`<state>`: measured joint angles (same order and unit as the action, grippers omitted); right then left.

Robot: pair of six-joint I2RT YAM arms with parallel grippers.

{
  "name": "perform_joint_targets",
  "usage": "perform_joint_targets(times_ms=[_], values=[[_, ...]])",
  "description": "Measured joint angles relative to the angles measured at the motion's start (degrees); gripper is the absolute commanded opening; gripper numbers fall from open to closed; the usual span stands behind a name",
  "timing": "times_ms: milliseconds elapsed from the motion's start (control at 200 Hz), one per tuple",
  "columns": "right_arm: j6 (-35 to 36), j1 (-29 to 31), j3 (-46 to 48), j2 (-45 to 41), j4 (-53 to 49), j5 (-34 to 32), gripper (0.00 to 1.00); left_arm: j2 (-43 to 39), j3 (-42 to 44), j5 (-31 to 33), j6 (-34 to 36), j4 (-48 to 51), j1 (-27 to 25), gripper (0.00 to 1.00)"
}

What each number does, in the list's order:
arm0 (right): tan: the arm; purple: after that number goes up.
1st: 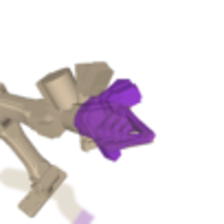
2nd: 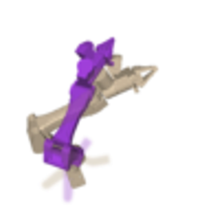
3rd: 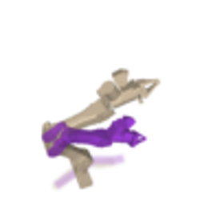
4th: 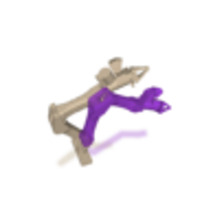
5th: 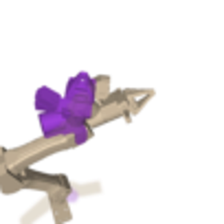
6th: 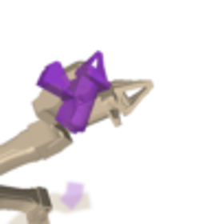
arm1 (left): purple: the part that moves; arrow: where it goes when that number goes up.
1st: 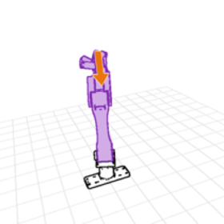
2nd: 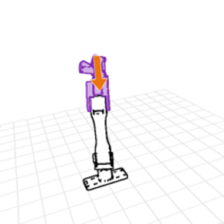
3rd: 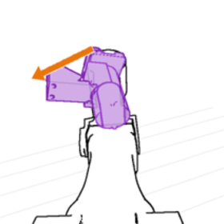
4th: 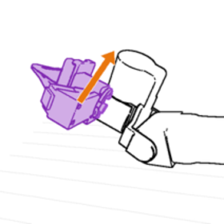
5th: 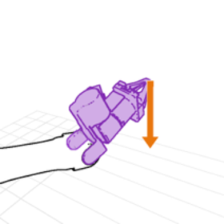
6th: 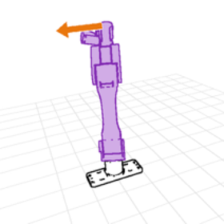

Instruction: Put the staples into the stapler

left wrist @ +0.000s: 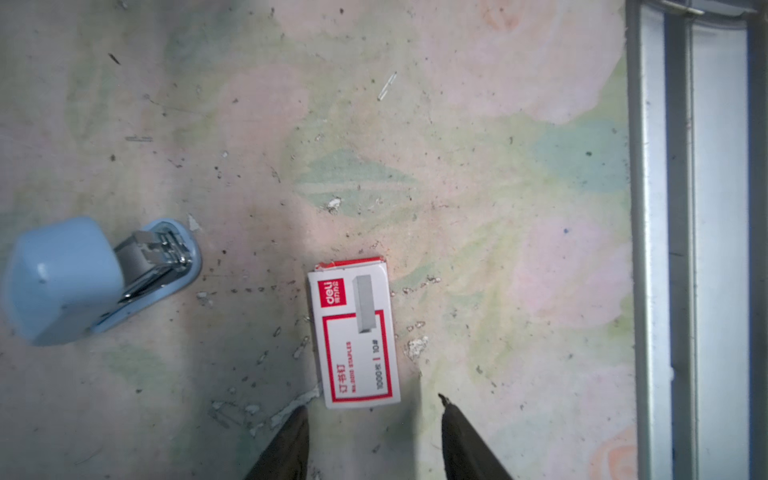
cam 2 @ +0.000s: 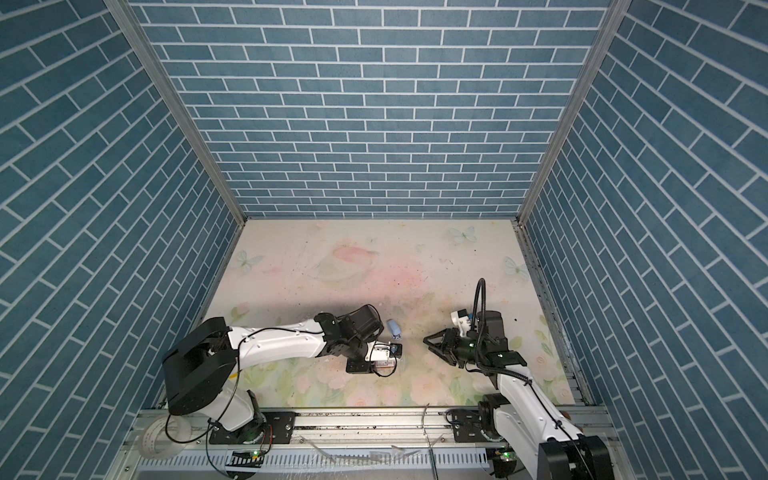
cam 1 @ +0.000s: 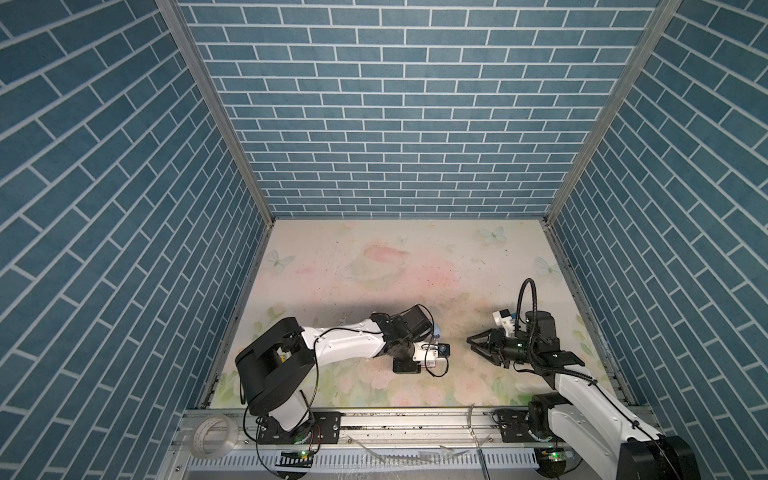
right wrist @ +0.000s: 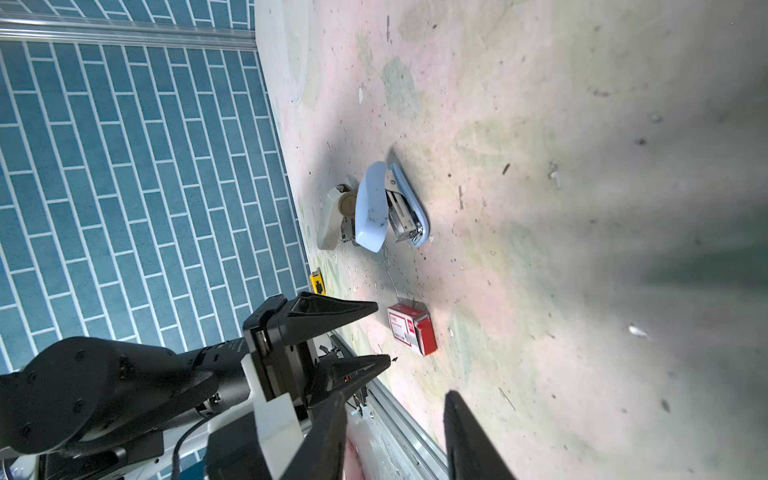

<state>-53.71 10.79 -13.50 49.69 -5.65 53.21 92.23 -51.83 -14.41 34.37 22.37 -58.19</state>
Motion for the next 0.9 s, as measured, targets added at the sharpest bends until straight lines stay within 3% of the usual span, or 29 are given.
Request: perform_joint_targets(times_ms=[355,655,895], values=[[-0.5,8.7,-0.2,8.9,5.2,-1.1,0.39,-0.9,4.9,-0.5,-1.9,-6.6,0.2,0.64],[-2.0,14.1,-1.8,22.4,19.3,-1.0,0.39,-3.8,10.5,-2.1,-3.7,-14.5,1.1,0.6],[-3.1,14.9,-1.0,24.9,26.3,0.0,0.39,-4.3,14.4,-3.2,-5.1,-20.7,1.3,0.57]])
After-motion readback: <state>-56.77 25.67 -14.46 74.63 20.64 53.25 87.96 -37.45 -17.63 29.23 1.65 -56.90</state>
